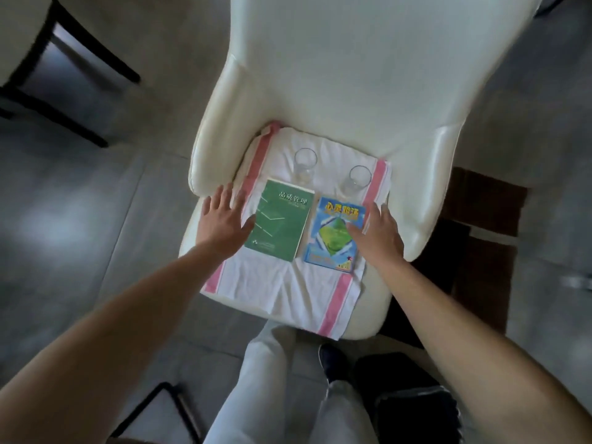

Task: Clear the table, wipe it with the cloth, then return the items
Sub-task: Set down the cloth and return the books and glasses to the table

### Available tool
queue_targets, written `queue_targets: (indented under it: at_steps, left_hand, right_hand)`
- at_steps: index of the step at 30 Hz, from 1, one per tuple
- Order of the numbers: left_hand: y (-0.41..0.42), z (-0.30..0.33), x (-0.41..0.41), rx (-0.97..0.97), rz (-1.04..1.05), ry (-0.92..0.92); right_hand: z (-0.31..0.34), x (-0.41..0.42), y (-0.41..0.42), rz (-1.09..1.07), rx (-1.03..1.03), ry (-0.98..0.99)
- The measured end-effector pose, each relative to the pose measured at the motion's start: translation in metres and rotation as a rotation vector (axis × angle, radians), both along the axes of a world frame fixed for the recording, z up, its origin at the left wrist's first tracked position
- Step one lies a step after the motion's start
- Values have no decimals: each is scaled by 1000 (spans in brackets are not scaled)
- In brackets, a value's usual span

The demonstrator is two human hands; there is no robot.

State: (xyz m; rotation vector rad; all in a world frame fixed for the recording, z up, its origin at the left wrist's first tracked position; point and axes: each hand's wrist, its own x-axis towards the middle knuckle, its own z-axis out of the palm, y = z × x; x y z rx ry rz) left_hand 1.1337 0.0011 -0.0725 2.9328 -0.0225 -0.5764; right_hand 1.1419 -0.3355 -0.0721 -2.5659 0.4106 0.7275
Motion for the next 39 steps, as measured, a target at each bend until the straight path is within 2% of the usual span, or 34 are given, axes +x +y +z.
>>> queue_targets:
  at_steps: [5, 10, 13, 19, 24, 28, 33, 39]
  left_hand:
    - [-12, -36, 19, -54, 68, 98]
    - [-23, -92, 23, -157, 346, 269]
    - [-25, -109, 17, -150, 296, 369]
    - [-23, -124, 15, -243, 424, 306]
    - [-22, -125, 23, -347, 603, 372]
    - [-25, -121, 21, -400, 682, 369]
    - [-40, -105, 17, -572, 834, 332]
    - [-51, -82, 8, -678, 838, 234]
  right_hand:
    - [-53, 0, -1, -71, 5, 82]
    - [-110, -6, 8, -242, 37, 115]
    - [-127, -8, 11, -275, 34, 201]
    - [-137, -4, 14, -431, 67, 217]
    - [-140, -2, 11, -557, 103, 263]
    - [-137, -7, 13, -564, 185, 190]
    - [-126, -16, 25, -595, 249, 58]
    - [-97, -25, 38, -451, 219, -86]
